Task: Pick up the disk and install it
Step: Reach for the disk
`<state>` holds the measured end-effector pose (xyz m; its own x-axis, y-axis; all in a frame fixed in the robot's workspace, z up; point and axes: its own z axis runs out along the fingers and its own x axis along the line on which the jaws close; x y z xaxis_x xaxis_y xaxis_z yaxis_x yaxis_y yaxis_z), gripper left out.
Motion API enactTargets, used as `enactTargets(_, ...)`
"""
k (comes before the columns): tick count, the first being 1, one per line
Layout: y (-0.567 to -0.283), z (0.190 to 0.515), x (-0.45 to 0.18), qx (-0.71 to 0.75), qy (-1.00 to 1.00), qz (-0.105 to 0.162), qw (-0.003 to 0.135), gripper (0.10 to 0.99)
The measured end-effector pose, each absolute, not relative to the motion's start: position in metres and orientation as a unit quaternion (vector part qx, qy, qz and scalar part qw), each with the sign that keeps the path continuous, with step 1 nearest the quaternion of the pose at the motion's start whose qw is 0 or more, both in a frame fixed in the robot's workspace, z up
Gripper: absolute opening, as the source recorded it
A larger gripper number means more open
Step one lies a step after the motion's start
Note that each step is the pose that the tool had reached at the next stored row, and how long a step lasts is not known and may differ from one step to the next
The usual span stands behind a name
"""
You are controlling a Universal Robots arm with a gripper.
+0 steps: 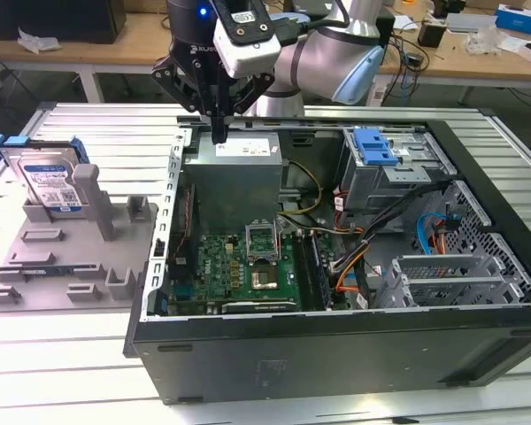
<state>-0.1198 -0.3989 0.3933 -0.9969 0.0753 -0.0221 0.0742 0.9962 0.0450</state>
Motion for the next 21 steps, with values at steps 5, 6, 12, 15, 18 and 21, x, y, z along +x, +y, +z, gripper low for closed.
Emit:
enactTargets(5, -0.396, 0.393, -0.128, 0.038, 0.999, 0.022, 0.012, 0.106)
enactTargets(6, -0.393, 0.393, -0.135, 0.037, 0.999, 0.022, 0.011, 0.106)
enactTargets(12, -0.383, 0.391, -0.177, 0.037, 0.999, 0.022, 0.007, 0.106)
enactTargets(15, -0.380, 0.390, -0.189, 0.038, 0.999, 0.022, 0.004, 0.106)
enactTargets(18, -0.378, 0.390, -0.203, 0.038, 0.999, 0.022, 0.002, 0.106)
enactTargets(21, -0.373, 0.389, -0.225, 0.038, 0.999, 0.022, -0.002, 0.106)
